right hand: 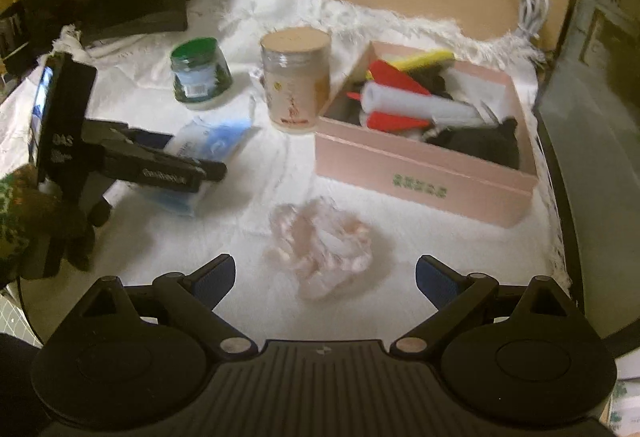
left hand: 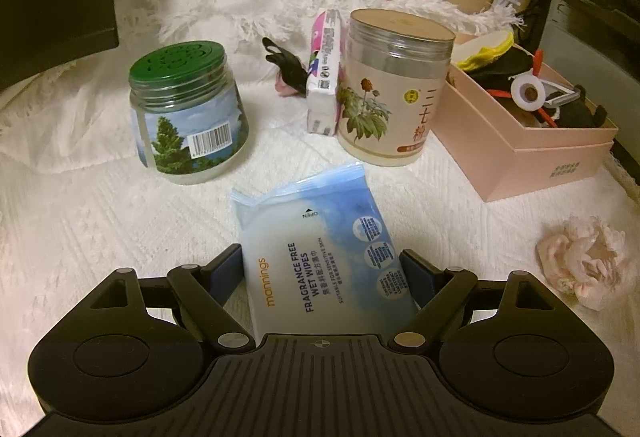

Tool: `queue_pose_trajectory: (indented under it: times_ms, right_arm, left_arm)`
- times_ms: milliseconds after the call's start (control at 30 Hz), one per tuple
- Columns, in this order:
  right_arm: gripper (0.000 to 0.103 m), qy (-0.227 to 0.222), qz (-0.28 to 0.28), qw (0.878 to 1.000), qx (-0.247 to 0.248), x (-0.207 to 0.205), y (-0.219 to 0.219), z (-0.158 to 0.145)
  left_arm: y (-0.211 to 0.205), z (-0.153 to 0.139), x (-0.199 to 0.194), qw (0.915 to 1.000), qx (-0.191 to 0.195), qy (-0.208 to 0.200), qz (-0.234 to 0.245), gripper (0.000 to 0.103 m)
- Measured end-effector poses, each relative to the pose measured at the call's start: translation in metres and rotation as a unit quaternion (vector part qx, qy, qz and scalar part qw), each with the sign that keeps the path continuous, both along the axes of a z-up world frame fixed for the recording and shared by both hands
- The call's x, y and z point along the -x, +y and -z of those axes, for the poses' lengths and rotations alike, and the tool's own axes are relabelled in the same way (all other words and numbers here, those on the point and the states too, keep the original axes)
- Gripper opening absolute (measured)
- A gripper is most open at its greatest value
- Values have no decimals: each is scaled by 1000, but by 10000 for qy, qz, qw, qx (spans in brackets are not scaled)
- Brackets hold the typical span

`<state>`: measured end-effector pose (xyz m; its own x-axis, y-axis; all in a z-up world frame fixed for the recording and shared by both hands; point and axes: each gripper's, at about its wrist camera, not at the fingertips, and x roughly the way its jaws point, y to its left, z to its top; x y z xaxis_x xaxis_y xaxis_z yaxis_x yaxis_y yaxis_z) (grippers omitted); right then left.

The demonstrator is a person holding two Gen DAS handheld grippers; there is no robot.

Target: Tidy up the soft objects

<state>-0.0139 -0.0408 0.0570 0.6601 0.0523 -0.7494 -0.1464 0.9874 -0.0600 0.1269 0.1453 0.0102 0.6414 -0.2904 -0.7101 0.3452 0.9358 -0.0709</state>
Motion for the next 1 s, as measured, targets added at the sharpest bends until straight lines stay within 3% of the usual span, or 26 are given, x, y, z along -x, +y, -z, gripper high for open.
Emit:
queue_pose_trajectory:
  times_ms: [133,267,333,367,400,533,700,867,1000]
  right_arm:
    - [95,-112,249,9996,-53,-21,2,5]
    - [86,232,371,9990,-7,-50,3,28]
    - [64,346,413,9984,191,-57,3,38]
    - [40,393,430,9981,208,-58,3,39]
    - [28,410,428,9981,191,-58,2,38]
    - [17,160,366,9983,421,-46,4,23]
    - [14,-361,571,9975,197,-36,-16,-19]
    - [14,-916,977,9907,-241,-39,-54,-68]
    - [14,-1268,1002,9866,-201,-52,-71,-109]
  left_arm:
    - [-2,1,2,10000,-35,-65,-44,88]
    - [-3,0,2,10000,-54,-46,-48,88]
    - [-2,0,2,10000,-65,-30,-34,88]
    - [-2,0,3,10000,-81,-19,-25,88]
    - [-2,0,3,10000,-88,-5,-27,87]
    - [0,-2,7,9999,-34,80,-136,87]
    - [10,-17,17,9994,296,46,-172,86]
    - [7,-78,16,9951,856,-493,-26,86]
    - [-22,-130,-4,9868,1297,-887,387,86]
